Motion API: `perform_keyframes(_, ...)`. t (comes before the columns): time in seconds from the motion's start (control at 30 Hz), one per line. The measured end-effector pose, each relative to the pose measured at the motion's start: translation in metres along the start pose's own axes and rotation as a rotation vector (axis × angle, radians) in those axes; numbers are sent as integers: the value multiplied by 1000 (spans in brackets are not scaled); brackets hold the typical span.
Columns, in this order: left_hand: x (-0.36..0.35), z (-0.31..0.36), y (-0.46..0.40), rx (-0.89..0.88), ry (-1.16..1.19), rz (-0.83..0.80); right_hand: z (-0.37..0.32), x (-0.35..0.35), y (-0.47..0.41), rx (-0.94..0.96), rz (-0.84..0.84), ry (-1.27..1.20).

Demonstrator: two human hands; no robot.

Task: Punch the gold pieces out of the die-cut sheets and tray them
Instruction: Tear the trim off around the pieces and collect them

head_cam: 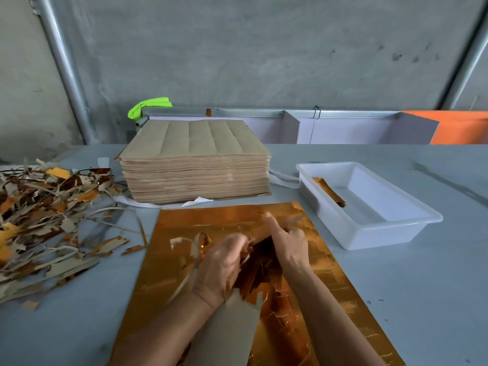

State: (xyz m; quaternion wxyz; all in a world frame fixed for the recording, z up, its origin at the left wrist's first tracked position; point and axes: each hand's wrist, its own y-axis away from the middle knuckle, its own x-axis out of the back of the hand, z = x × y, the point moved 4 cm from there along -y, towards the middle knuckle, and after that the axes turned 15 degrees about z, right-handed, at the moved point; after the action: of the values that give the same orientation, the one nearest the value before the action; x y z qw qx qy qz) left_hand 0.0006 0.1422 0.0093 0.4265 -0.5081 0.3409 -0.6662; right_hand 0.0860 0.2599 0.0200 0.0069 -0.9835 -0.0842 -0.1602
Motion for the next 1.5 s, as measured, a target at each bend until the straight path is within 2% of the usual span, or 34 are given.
perform_keyframes(0.07, -2, 2, 4, -84, -11, -51, 4, 3, -7, -68, 23, -37)
perform_keyframes(0.17, 6, -3, 0, 32, -2, -27, 6, 13, -15, -70, 74, -173)
perform_keyframes(0.23, 10, -17, -2, 258, -3, -20, 3, 22, -17, -69, 104, -245)
perform_keyframes(0.33, 13, -45, 3, 745, 99, 11, 0, 31, -21, -97, 126, -314)
perform_keyframes(0.37, 16, -51, 2, 767, 49, -4, -2, 34, -22, -94, 126, -313)
perform_keyframes(0.43, 20, -57, -4, 617, -153, -42, -4, 38, -26, -76, 127, -301)
perform_keyframes(0.53, 26, -69, -19, 603, -222, 63, -1, 44, -33, -57, 191, -276)
perform_keyframes(0.7, 28, -80, -54, 765, 56, 178, 2, 47, -31, 111, 248, -153)
perform_keyframes(0.8, 25, -84, -61, 1035, 278, 276, 7, 43, -25, 169, 207, -78)
perform_keyframes(0.83, 23, -84, -59, 1091, 296, 244, 9, 41, -23, 179, 181, -68)
perform_keyframes(0.93, 16, -76, -48, 962, 11, -201, 17, 36, -16, 202, 80, -28)
perform_keyframes(1.0, 15, -72, -39, 961, -13, -394, 21, 32, -12, 206, 41, -37)
perform_keyframes(1.07, 22, -63, -35, 930, -114, -423, 25, 29, -9, 207, 45, -53)
perform_keyframes(1.17, 40, -42, -36, 648, -453, -314, 30, 25, -9, 170, 88, -43)
perform_keyframes(1.2, 43, -35, -35, 583, -498, -339, 33, 25, -11, 145, 102, -29)
perform_keyframes(1.23, 41, -29, -31, 576, -503, -462, 34, 24, -12, 117, 115, -6)
perform_keyframes(1.3, 35, -18, -16, 654, -468, -866, 36, 23, -14, 87, 125, 56)
perform_keyframes(1.37, 34, -7, -2, 633, -511, -1253, 36, 22, -13, 98, 120, 87)
perform_keyframes(1.43, 32, -1, 10, 597, -542, -1421, 36, 22, -12, 113, 113, 96)
perform_keyframes(1.5, 28, 2, 19, 641, -511, -1430, 37, 24, -11, 116, 107, 91)
